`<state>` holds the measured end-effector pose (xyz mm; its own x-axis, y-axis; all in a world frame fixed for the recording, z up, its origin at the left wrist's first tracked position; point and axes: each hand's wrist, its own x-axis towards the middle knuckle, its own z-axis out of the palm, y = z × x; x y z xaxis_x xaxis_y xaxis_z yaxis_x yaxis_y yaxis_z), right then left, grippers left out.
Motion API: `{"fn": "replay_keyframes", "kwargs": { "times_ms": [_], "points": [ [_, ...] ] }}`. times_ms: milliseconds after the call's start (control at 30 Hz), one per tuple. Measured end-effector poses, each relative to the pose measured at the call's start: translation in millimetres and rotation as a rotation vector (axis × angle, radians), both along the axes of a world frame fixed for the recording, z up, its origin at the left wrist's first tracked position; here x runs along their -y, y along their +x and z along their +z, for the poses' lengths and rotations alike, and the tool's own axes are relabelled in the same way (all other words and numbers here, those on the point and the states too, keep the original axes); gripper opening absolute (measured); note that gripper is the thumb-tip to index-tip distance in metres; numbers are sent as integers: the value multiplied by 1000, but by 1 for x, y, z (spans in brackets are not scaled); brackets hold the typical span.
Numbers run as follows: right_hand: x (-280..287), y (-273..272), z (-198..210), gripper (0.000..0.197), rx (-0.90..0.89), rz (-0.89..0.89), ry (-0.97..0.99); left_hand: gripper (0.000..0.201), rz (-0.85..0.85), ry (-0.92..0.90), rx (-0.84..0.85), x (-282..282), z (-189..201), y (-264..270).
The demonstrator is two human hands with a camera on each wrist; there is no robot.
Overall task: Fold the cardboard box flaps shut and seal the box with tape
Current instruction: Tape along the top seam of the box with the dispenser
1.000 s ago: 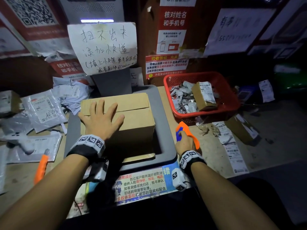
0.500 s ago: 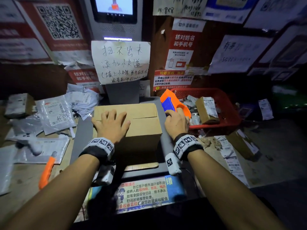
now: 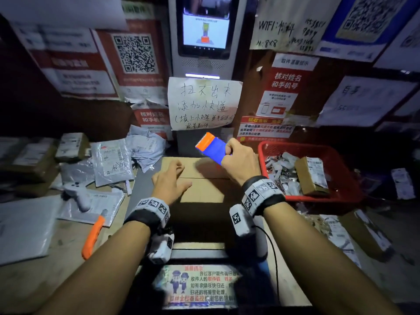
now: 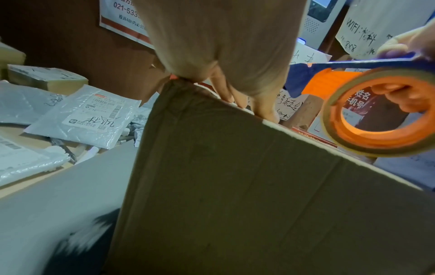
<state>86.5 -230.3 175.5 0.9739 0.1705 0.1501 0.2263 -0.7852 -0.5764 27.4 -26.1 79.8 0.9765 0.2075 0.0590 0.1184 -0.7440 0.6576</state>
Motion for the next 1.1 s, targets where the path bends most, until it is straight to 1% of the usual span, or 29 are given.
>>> {"fn": "replay_keyframes", "kwargs": {
  "times_ms": [67, 167, 200, 300, 333, 367, 433, 467, 600, 800, 900, 1000, 1100],
  "points": [
    [-1, 5, 5, 12, -70, 2, -64, 54, 29, -12, -7, 2, 1, -1],
    [-5, 12, 1, 18, -89, 45, -199, 53, 68, -54, -16, 2, -1, -1],
    [-6, 15, -2, 23, -84, 54, -229, 46, 73, -55, -12, 0, -2, 0],
    [-5, 26, -9, 38, -37, 100, -255, 16, 100, -90, -1, -4, 0, 2],
    [-5, 29, -10, 39, -24, 120, -257, 19, 110, -123, -14, -3, 5, 3],
    [-5, 30, -11, 40, -15, 143, -256, 28, 104, -150, -34, -2, 9, 3],
    [-6, 32, -12, 40, 6, 191, -245, 42, 79, -139, -83, 1, 18, 5],
    [-7, 32, -12, 40, 19, 207, -240, 44, 79, -130, -106, 2, 22, 5],
    [-8, 32, -14, 44, 69, 244, -220, 38, 85, -166, -161, 3, 26, 6],
    [-1, 33, -18, 39, 74, 291, -88, 36, 64, -235, -118, -1, 18, 8],
    [1, 31, -18, 37, 77, 302, -33, 37, -3, -217, -109, -5, 13, 7],
    [3, 29, -17, 34, 75, 321, 7, 38, -19, -189, -207, -2, 22, 6],
    [4, 28, -16, 35, 71, 331, 16, 32, -22, -170, -207, -2, 23, 5]
  ]
}}
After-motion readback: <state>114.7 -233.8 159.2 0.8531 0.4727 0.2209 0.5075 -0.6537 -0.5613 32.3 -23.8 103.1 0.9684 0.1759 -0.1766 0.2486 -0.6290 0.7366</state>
